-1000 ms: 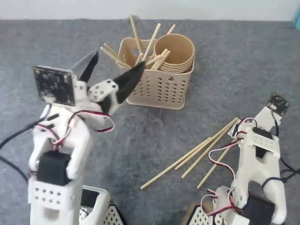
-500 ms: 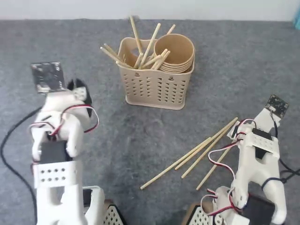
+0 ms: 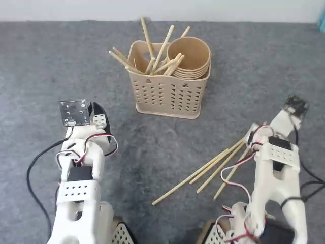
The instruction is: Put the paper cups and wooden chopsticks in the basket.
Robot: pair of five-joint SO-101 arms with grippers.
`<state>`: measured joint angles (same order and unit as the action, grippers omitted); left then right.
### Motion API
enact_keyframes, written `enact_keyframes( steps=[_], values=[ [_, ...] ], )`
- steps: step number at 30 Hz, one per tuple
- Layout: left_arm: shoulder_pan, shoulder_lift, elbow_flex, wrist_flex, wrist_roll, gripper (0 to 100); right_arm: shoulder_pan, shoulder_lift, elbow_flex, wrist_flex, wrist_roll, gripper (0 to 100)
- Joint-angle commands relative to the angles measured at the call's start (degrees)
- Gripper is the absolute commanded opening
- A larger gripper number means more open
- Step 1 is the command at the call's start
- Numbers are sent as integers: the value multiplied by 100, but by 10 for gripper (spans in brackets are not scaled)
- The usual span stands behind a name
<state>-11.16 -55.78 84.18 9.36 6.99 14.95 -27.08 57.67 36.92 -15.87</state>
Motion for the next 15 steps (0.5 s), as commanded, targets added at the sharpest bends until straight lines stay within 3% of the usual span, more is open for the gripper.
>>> enact_keyframes(
  steps=[1,7,12,15],
  values=[
    [62,0,31,-396,18,22,-136,-1059,-633,-75,70,8],
    [97,9,418,-1389,53,24,-1033,-2229,-1459,-444,88,8],
    [97,9,426,-1451,62,25,-2149,-2598,-2409,-769,97,8],
    [97,9,409,-1468,62,25,-2923,-2598,-3174,-769,484,8]
  ],
)
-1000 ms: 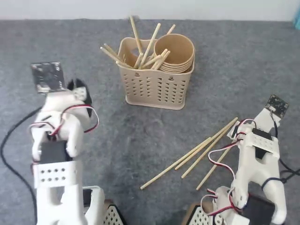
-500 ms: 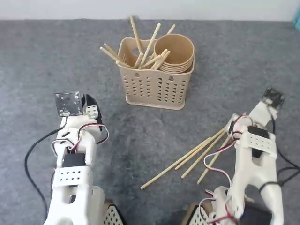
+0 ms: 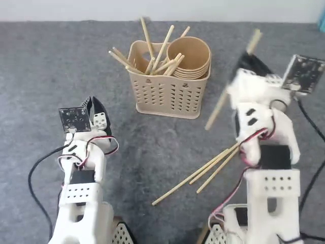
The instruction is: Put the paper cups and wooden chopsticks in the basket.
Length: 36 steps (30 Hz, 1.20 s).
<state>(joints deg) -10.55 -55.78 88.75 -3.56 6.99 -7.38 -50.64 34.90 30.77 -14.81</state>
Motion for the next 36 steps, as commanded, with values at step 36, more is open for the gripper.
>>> enact_keyframes(
  steps=[36],
  values=[
    [35,9,-22,-492,53,26,-2132,6299,-8176,699,1451,127]
  ],
)
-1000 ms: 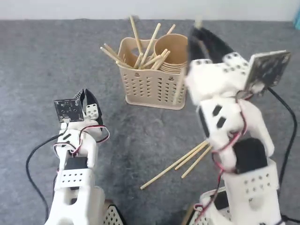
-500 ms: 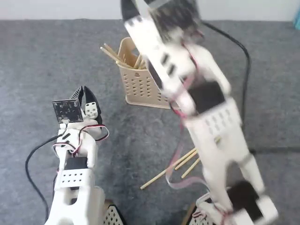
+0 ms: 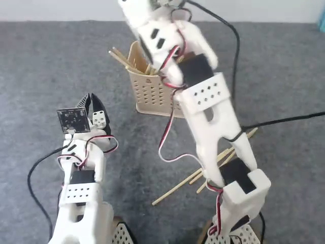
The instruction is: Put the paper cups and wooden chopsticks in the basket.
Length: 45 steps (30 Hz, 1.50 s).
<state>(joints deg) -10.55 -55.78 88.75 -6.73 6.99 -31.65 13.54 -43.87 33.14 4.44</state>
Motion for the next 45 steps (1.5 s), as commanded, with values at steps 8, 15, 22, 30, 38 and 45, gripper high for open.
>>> enact_keyframes(
  steps=[8,15,22,30,38,45],
  values=[
    [35,9,-22,-158,53,26,690,-796,-299,1754,-1635,126],
    [35,9,-22,-141,26,26,690,-2088,-299,3943,-1662,125],
    [35,9,-22,-132,26,26,1376,-3363,-264,6088,-2163,7],
    [158,9,75,-132,18,26,3248,-3969,1846,6967,-2242,8],
    [220,0,31,167,9,27,3837,-4031,4993,6607,-2251,8],
    [220,0,31,176,9,27,4092,-4022,6919,4848,-2251,14]
  ],
)
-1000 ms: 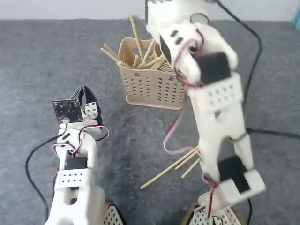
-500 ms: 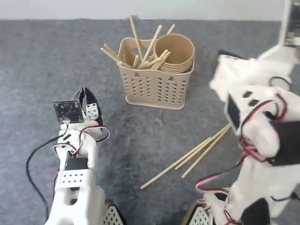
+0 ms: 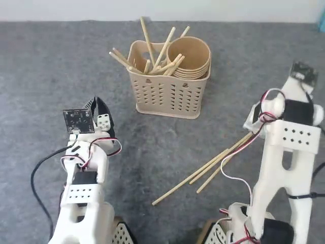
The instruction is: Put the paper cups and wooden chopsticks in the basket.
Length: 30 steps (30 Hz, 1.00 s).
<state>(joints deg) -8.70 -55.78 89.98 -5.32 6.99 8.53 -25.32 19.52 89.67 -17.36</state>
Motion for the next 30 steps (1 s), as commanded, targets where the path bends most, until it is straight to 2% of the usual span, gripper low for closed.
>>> enact_keyframes(
  steps=[1,7,12,17,26,30],
  values=[
    [35,0,-92,35,9,27,75,-127,870,-1112,-70,23],
    [35,0,-92,35,9,27,31,-127,2171,-2756,-501,145],
    [35,0,-92,44,9,27,31,-101,2699,-3301,-571,147],
    [35,0,-92,44,9,27,22,690,2831,-3978,-1046,147],
    [35,0,-92,44,9,27,-101,2782,1802,-4127,-1257,136],
    [35,0,-92,44,9,27,-92,3310,1143,-3565,-1257,20]
  ],
)
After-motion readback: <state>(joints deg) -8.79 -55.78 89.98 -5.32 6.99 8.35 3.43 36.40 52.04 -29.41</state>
